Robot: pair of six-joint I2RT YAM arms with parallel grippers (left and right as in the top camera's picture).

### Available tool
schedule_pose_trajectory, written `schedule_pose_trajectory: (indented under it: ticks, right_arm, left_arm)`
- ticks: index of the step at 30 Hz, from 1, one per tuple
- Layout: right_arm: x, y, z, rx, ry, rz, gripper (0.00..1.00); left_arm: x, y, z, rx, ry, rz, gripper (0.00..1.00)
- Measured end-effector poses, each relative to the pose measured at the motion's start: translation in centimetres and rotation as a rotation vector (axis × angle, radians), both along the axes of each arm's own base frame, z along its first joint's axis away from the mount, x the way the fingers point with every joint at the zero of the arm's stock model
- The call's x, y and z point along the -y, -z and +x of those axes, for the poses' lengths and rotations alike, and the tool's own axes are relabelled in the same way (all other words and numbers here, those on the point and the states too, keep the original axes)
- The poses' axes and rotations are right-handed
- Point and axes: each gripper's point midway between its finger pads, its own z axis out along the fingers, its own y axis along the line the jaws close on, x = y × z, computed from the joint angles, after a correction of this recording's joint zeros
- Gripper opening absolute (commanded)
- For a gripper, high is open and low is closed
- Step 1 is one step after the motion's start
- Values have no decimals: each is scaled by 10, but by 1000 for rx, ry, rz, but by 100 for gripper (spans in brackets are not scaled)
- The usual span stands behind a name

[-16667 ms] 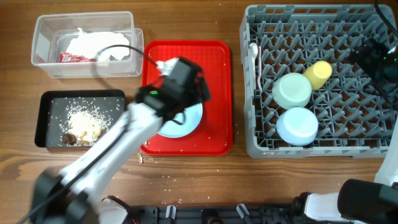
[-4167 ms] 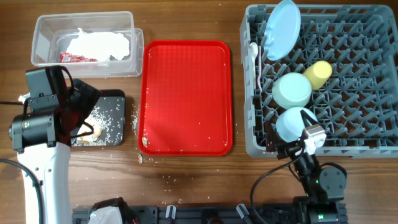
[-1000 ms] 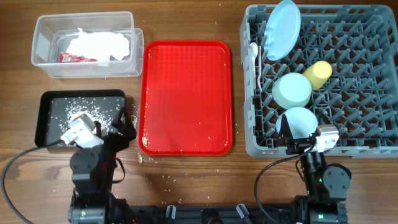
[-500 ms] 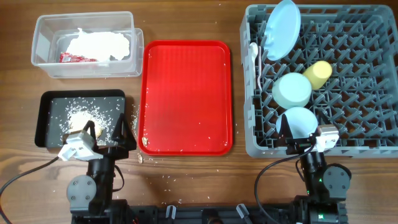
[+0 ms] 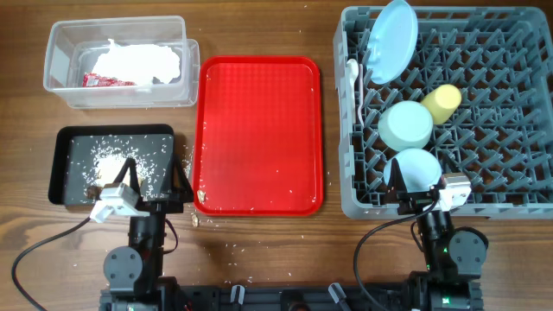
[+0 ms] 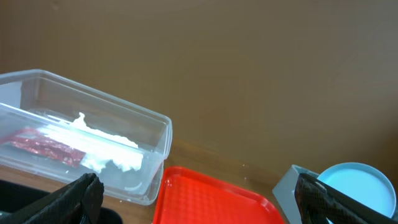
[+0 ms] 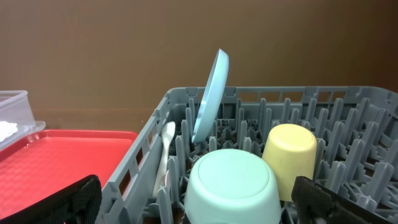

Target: Sort waste into correct bins and load items into the dishwasher rack

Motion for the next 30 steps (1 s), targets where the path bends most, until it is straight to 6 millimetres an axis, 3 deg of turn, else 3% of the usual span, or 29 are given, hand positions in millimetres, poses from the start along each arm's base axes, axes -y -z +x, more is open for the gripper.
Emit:
schedule_pose_trajectory:
  ticks: [5, 11, 30]
  right_arm:
    - [0, 0, 0, 0, 0, 0, 100]
    - [0, 0, 0, 0, 0, 0, 100]
    - [0, 0, 0, 0, 0, 0, 100]
  left_arm:
    - [1, 11, 2, -29, 3, 0, 100]
    - [3, 57, 3, -209, 11, 3, 100]
    - [5, 56, 3, -207, 22, 7, 100]
